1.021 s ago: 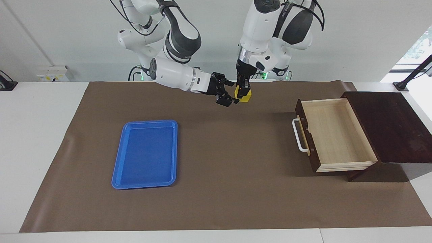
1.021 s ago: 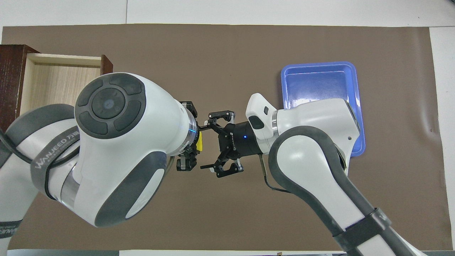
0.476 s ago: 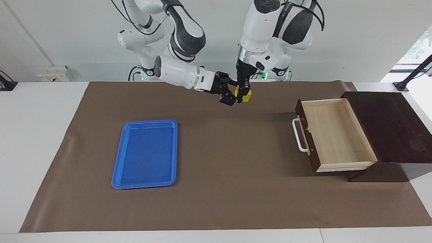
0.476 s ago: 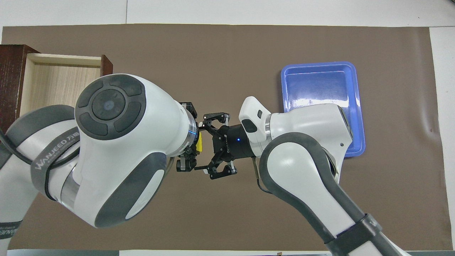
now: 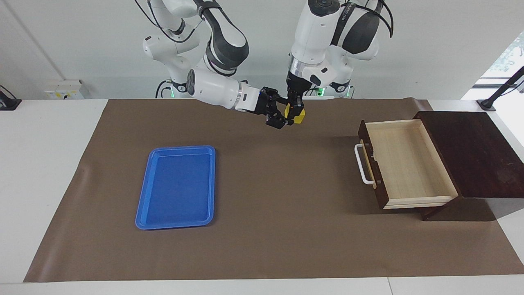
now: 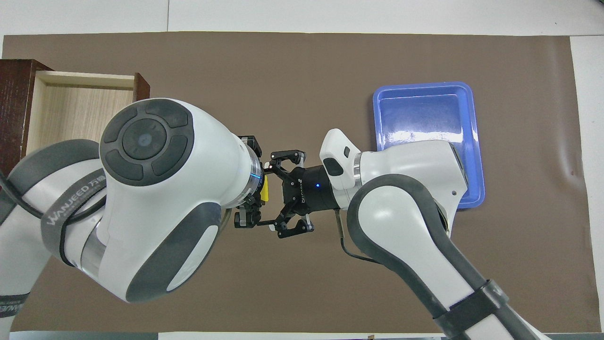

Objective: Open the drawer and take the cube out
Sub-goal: 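Close the right gripper on the cube and open the left gripper, then move the cube over the tray while the left gripper pushes the drawer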

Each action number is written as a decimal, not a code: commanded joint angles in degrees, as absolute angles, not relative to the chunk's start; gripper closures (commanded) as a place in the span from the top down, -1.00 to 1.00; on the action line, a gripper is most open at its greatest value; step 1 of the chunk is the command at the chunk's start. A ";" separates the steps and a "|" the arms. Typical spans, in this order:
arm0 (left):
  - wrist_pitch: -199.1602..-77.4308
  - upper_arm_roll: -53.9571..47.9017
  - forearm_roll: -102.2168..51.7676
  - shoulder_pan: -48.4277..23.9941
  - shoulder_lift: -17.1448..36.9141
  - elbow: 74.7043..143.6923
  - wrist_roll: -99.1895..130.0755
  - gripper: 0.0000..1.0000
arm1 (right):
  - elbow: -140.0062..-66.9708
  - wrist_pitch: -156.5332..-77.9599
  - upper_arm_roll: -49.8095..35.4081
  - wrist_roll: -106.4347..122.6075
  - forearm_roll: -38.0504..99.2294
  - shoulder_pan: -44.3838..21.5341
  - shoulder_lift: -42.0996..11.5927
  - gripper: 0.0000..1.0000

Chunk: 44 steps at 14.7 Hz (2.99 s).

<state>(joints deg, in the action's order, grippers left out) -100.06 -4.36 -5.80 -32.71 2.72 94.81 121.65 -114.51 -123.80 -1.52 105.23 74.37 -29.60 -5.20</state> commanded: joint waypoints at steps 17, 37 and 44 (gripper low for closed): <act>-101.60 -3.78 -5.54 -33.49 0.79 96.94 122.34 -1.00 | -116.19 -123.31 -1.67 109.42 78.75 -28.92 -3.95 -1.00; -100.81 -3.34 -5.45 -31.91 -0.09 96.59 121.38 1.00 | -114.79 -122.70 -1.49 108.37 78.75 -28.65 -4.31 -1.00; -106.49 -3.25 -5.45 -18.48 -2.55 104.92 106.36 1.00 | -114.78 -118.14 -1.23 108.19 77.26 -24.62 -4.39 -1.00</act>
